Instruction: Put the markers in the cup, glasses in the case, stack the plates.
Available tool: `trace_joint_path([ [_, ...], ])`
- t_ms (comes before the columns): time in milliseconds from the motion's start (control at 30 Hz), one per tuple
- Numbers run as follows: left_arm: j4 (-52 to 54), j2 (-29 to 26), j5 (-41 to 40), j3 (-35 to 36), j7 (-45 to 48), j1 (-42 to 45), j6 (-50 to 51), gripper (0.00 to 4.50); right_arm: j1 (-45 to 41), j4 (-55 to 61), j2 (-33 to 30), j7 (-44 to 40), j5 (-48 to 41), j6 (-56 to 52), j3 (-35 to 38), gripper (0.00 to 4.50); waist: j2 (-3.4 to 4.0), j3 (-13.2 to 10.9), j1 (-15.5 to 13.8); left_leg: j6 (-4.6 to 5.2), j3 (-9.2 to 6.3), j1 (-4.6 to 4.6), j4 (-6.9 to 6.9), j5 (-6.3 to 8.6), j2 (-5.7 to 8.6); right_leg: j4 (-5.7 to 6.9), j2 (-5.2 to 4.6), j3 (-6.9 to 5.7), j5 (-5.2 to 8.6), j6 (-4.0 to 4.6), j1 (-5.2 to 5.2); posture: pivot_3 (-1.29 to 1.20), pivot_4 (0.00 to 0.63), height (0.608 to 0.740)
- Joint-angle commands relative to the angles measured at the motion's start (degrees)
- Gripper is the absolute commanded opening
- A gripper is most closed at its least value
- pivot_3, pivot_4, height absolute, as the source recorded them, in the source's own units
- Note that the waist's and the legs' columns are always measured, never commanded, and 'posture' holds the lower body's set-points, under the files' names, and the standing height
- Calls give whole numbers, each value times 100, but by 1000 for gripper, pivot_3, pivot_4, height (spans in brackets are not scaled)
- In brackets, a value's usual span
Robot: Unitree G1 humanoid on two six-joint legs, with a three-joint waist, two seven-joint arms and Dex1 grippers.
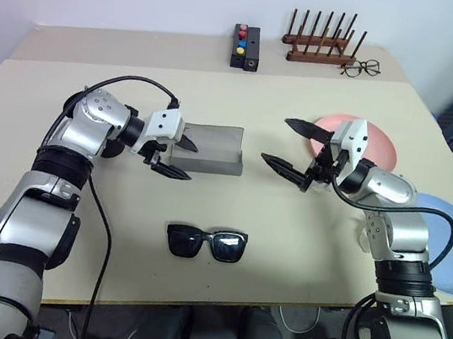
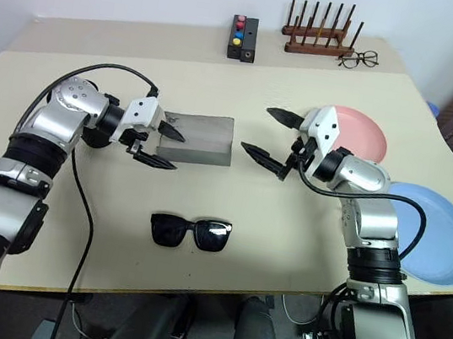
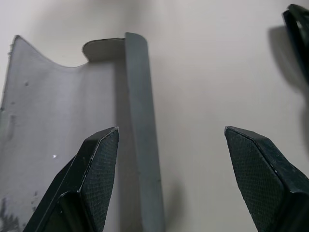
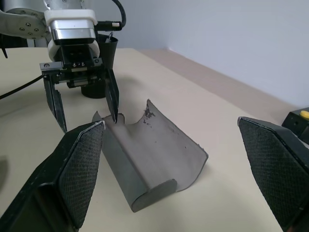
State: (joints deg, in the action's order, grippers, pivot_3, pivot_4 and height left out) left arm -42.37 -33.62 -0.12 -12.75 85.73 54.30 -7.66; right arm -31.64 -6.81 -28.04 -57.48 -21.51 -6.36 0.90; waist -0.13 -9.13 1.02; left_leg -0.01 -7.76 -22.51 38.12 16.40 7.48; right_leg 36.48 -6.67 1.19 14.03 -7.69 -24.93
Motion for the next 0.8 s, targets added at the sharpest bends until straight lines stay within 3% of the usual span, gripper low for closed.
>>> trace_joint_path([
  [33,123,-73,74,43,-201,70,24,3537,-97,10,29,-52,-45,195,82,4500,0,0,0,0,0,0,0,0,0,0,0,0,0,0,0,0,150,740],
  [633,156,-123,497,-222,-432,-37,61,3537,-71,168,-3,-10,-93,85,95,4500,0,0,2,0,0,0,0,0,0,0,0,0,0,0,0,0,150,740],
  [733,249,-108,458,-227,-342,-72,168,2684,-64,86,-1,-45,-83,145,103,4500,0,0,1,0,0,0,0,0,0,0,0,0,0,0,0,0,150,740],
  [800,332,-105,451,-225,-314,-107,213,1728,-62,42,-2,-64,-79,177,108,4500,0,0,1,0,0,0,0,0,0,0,0,0,0,0,0,0,150,740],
])
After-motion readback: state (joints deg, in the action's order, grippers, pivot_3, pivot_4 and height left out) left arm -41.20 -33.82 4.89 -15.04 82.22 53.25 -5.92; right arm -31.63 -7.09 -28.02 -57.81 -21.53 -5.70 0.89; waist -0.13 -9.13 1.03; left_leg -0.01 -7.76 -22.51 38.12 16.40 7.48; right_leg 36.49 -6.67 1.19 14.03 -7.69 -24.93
